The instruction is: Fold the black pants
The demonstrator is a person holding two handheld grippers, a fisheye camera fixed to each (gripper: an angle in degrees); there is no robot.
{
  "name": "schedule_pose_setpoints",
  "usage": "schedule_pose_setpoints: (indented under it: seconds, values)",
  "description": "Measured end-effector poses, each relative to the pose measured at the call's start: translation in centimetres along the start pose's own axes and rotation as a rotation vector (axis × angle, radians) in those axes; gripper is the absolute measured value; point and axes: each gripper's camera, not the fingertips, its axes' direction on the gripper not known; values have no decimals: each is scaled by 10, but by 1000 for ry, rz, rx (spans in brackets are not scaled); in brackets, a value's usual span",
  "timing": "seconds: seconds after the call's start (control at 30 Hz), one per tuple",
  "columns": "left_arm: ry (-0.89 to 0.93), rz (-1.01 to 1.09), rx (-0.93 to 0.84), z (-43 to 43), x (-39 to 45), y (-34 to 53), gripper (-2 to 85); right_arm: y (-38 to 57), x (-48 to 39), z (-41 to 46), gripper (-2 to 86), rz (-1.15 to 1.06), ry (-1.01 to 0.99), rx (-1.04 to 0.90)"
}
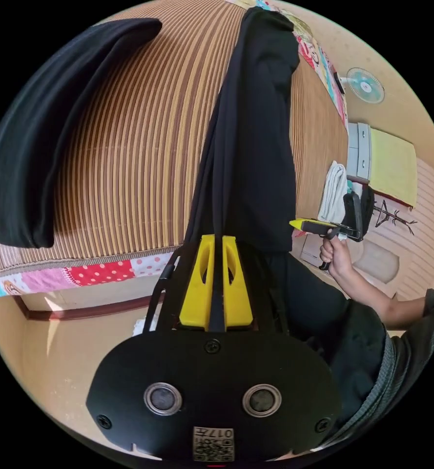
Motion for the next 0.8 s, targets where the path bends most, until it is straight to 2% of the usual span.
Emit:
schedule_pose_setpoints:
  seconds: [0.1, 0.2, 0.43, 0.5, 0.63, 0.73, 0.8]
  values:
    - [93, 66, 19, -20, 1, 13, 8, 9, -17, -1, 17, -18, 88, 11]
    - [134, 12, 25, -19, -17, 22, 10, 8, -5, 24, 16, -5, 148, -13]
    - [41, -135, -42, 5, -34, 20, 42, -12, 31, 40, 46, 95, 76, 22]
    - [-25, -130, 46, -15, -26, 22, 67, -18, 34, 31, 76, 97, 51, 67]
    - [-7, -110, 105, -29, -18, 7, 91, -48, 53, 29, 102, 114, -15, 79]
    - [-19, -61, 63, -20, -8, -18, 102, -71, 61, 45, 94, 101, -45, 11]
    - [-49, -17, -39, -1, 1, -31, 99, -79, 61, 53, 80, 82, -3, -35]
